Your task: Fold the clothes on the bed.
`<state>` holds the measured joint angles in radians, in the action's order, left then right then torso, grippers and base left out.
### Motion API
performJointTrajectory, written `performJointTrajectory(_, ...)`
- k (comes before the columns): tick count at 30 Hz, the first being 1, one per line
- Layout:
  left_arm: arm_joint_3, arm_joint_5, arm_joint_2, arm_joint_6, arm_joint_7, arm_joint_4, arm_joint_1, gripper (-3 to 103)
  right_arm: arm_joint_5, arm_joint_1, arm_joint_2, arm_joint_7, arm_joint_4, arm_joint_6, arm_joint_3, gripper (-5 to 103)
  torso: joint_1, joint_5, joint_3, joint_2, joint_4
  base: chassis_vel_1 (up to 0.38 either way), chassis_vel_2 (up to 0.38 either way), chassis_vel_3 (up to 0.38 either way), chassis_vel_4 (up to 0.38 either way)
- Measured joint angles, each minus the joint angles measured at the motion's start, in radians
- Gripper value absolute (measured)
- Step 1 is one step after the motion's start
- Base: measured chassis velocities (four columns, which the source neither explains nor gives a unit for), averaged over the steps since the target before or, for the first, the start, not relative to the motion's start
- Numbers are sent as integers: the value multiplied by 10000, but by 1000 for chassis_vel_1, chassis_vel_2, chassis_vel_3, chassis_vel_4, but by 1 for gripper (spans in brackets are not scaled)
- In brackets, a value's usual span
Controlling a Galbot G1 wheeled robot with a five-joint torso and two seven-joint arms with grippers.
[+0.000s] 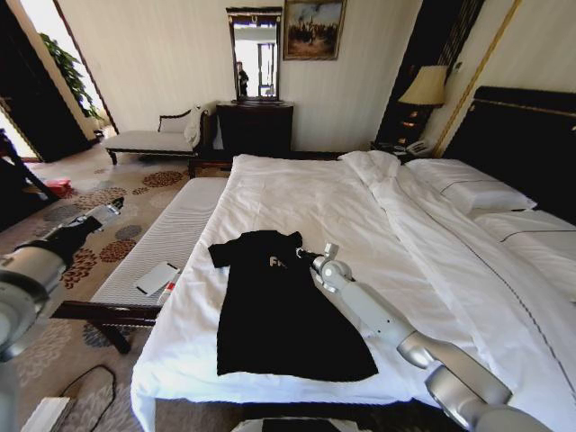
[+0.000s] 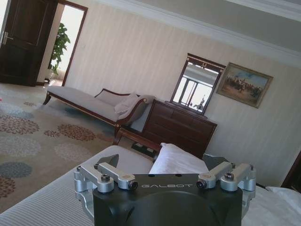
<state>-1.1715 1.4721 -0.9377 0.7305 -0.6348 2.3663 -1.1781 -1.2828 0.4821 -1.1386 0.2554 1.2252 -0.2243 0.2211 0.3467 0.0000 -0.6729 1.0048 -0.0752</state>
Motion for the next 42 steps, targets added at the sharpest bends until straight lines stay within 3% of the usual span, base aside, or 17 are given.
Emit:
performJointTrajectory(2,1,-28,-1,2,0,0,-3,100,11,-1,62,-29,14,15,-1,3,0,0,0,0,0,0,0,0,0)
performJointTrajectory(21,91,-157,-46,8,17,-66,37,100,92,230,411,-305,317,388,-256,-3,0,1,0,1,-1,0,0,0,0)
performJointTrajectory(28,108,-191,-83,8,22,-63,19,100,181,280,410,-317,310,390,-284,19,0,0,0,0,0,0,0,0,0)
performJointTrajectory(30,95,-192,-82,8,23,-62,13,100,212,294,408,-317,309,391,-291,9,0,0,0,1,-1,0,0,0,0)
performJointTrajectory(32,89,-192,-81,8,24,-60,7,100,251,299,407,-316,292,391,-295,6,0,0,0,0,0,0,0,0,0)
performJointTrajectory(42,95,-221,-114,8,25,-34,-12,100,405,348,518,-300,195,348,-306,44,0,0,0,0,0,0,0,0,0)
